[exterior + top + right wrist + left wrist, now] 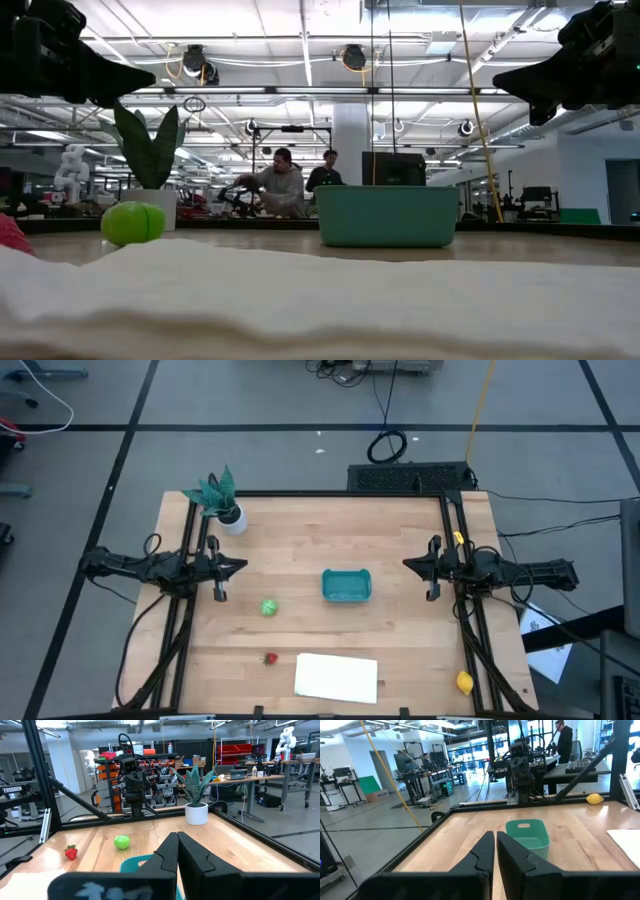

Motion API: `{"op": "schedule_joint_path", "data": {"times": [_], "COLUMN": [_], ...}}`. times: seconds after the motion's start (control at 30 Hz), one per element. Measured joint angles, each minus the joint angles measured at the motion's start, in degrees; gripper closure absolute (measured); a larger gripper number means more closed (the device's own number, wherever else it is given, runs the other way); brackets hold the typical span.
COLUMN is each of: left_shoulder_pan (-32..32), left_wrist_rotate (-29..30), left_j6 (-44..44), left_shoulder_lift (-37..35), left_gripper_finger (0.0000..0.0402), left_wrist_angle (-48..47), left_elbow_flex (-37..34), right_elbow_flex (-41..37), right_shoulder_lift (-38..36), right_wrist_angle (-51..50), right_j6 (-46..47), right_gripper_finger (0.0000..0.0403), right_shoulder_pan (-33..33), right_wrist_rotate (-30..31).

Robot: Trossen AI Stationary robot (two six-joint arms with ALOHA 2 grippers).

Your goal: Pick and placing Produce into tupperware

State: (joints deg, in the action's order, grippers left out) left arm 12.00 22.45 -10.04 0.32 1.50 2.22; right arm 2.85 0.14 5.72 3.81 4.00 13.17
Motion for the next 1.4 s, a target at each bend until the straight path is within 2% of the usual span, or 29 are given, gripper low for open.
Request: {"op": "schedule_joint_path", "data": {"times": [0.67,0.93,1.07,1.2,1.4], "left_shoulder_pan": [-0.01,-0.03,-0.01,-0.01,-0.02], "left_wrist_rotate": [-0.06,0.71,-0.67,-1.93,-1.97], "left_j6": [1.44,0.94,1.28,1.14,1.14], "left_shoulder_lift": [0.00,0.08,1.60,5.83,16.16], "left_gripper_finger": [0.0376,0.0376,0.0376,0.0376,0.0376], "left_wrist_angle": [2.26,6.84,4.95,1.83,-12.12], "left_elbow_flex": [0.00,0.90,4.22,11.02,25.00], "right_elbow_flex": [-0.02,0.00,-0.01,0.00,-0.01], "right_shoulder_lift": [-0.01,-0.02,0.00,0.00,0.04], "right_wrist_angle": [0.01,0.04,0.04,0.18,0.46], "right_j6": [-0.11,-1.61,-1.55,-1.68,-1.68], "right_gripper_finger": [0.0403,0.0403,0.0403,0.0403,0.0403], "right_shoulder_pan": [0.01,0.01,-0.01,-0.01,-0.01], "right_wrist_rotate": [0.00,0.00,0.00,0.02,0.00]}}
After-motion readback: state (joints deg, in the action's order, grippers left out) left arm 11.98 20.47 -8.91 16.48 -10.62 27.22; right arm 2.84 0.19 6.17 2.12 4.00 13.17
